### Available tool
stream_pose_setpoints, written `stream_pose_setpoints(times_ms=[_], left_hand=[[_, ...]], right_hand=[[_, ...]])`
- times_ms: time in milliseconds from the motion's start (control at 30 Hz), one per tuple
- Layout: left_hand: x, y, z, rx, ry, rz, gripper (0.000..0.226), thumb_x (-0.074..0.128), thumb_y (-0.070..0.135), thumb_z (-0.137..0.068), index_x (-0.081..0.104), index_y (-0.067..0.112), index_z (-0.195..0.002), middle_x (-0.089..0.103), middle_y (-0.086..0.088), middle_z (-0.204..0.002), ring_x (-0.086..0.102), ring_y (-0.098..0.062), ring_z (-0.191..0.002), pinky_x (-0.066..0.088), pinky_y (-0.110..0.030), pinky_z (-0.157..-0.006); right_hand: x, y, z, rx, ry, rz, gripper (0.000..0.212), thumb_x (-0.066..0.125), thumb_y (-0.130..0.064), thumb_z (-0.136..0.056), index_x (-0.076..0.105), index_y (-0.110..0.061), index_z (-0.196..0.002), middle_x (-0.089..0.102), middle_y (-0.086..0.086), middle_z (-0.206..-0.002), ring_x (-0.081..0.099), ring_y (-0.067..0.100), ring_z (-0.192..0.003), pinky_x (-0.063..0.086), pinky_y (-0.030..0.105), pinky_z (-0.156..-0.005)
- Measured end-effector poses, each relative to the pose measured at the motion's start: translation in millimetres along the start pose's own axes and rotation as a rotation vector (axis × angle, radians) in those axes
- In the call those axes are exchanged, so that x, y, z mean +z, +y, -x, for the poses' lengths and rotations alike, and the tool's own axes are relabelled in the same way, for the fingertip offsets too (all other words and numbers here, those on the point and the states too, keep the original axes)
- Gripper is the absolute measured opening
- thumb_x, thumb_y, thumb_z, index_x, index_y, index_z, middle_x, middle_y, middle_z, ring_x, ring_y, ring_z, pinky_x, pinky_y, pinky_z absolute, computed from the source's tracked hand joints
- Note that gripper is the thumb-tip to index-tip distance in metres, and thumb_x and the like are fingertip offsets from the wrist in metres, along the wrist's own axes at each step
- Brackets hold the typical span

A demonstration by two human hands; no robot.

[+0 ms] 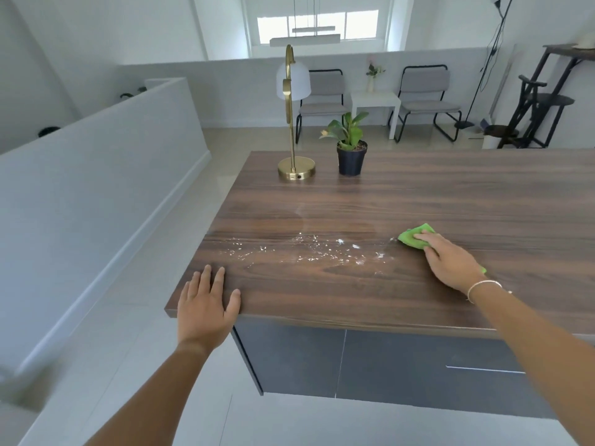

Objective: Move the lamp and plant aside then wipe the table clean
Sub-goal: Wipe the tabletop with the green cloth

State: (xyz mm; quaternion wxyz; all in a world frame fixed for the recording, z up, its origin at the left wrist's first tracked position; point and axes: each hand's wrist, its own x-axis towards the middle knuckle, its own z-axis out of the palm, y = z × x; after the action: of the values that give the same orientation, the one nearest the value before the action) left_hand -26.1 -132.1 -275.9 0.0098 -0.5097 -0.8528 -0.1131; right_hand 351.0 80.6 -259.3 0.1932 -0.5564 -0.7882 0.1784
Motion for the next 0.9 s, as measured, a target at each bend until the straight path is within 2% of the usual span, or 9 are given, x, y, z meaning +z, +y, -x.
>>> stream_pose_setpoints(times_ms=[100, 267, 367, 467, 533, 633, 733, 800, 900], left_hand=[[1, -1, -1, -0.002, 0.016, -0.008, 0.086, 0.002, 0.059, -0.074, 0.028, 0.017, -0.144, 0.025, -0.01, -0.155, 0.018, -0.028, -0.144, 0.013, -0.04, -0.119], [3, -2, -2, 0.001, 0.009, -0.019, 0.085, 0.002, 0.058, -0.075, 0.027, 0.017, -0.144, 0.024, -0.009, -0.155, 0.017, -0.027, -0.144, 0.013, -0.039, -0.119], [4, -3, -2, 0.007, 0.008, -0.01, 0.084, 0.002, 0.059, -0.075, 0.026, 0.018, -0.145, 0.023, -0.008, -0.156, 0.015, -0.026, -0.145, 0.011, -0.039, -0.119], [5, -4, -2, 0.008, -0.001, -0.005, 0.085, 0.002, 0.059, -0.075, 0.025, 0.019, -0.145, 0.022, -0.008, -0.156, 0.014, -0.026, -0.145, 0.01, -0.038, -0.119], [5, -5, -3, 0.003, -0.002, -0.005, 0.085, 0.002, 0.059, -0.075, 0.025, 0.019, -0.145, 0.022, -0.008, -0.156, 0.014, -0.026, -0.145, 0.01, -0.038, -0.119], [5, -4, -3, -0.002, -0.01, 0.0, 0.083, 0.003, 0.059, -0.075, 0.025, 0.019, -0.145, 0.021, -0.007, -0.156, 0.014, -0.025, -0.145, 0.01, -0.038, -0.119], [3, -6, -4, 0.007, -0.043, 0.017, 0.072, 0.017, 0.058, -0.084, 0.025, 0.02, -0.145, 0.022, -0.007, -0.156, 0.015, -0.025, -0.145, 0.01, -0.037, -0.119], [-3, -11, -9, 0.023, -0.072, 0.021, 0.066, 0.031, 0.056, -0.088, 0.028, 0.021, -0.144, 0.025, -0.006, -0.155, 0.018, -0.025, -0.144, 0.015, -0.037, -0.118], [-16, -17, -20, 0.044, -0.158, 0.011, 0.068, 0.038, 0.06, -0.084, 0.032, 0.025, -0.142, 0.028, 0.0, -0.154, 0.025, -0.021, -0.141, 0.026, -0.037, -0.113]], right_hand=[[18, -37, -26, 0.028, 0.009, -0.012, 0.04, 0.04, -0.011, -0.095, 0.046, -0.016, -0.135, 0.036, 0.007, -0.151, 0.037, 0.027, -0.137, 0.027, 0.036, -0.111], [79, -132, 2, -0.387, -0.213, -0.059, 0.038, 0.039, -0.013, -0.096, 0.049, -0.02, -0.133, 0.04, 0.001, -0.148, 0.034, 0.017, -0.138, 0.022, 0.025, -0.111], [76, -125, 36, -0.509, -0.238, -0.059, 0.038, 0.041, -0.015, -0.097, 0.05, -0.022, -0.132, 0.042, -0.005, -0.147, 0.034, 0.01, -0.137, 0.018, 0.016, -0.11], [46, -83, 30, -0.459, -0.216, -0.031, 0.037, 0.045, -0.01, -0.095, 0.052, -0.017, -0.13, 0.044, 0.001, -0.145, 0.037, 0.015, -0.137, 0.019, 0.021, -0.114], [32, -61, 8, -0.323, -0.162, -0.005, 0.038, 0.044, -0.006, -0.094, 0.05, -0.012, -0.131, 0.042, 0.008, -0.146, 0.036, 0.021, -0.138, 0.018, 0.025, -0.115], [38, -69, -26, -0.154, -0.088, 0.038, 0.04, 0.04, -0.01, -0.096, 0.047, -0.013, -0.134, 0.035, 0.009, -0.151, 0.031, 0.024, -0.14, 0.019, 0.033, -0.118], [62, -102, -31, -0.208, -0.126, 0.056, 0.041, 0.038, -0.013, -0.097, 0.044, -0.016, -0.137, 0.03, 0.006, -0.153, 0.025, 0.021, -0.143, 0.017, 0.033, -0.118], [74, -115, -16, -0.308, -0.191, 0.054, 0.041, 0.038, -0.015, -0.097, 0.043, -0.018, -0.138, 0.03, 0.003, -0.153, 0.023, 0.018, -0.144, 0.016, 0.031, -0.118], [67, -108, 11, -0.413, -0.255, 0.011, 0.04, 0.039, -0.016, -0.097, 0.044, -0.023, -0.137, 0.032, -0.004, -0.152, 0.024, 0.012, -0.143, 0.016, 0.026, -0.117]])
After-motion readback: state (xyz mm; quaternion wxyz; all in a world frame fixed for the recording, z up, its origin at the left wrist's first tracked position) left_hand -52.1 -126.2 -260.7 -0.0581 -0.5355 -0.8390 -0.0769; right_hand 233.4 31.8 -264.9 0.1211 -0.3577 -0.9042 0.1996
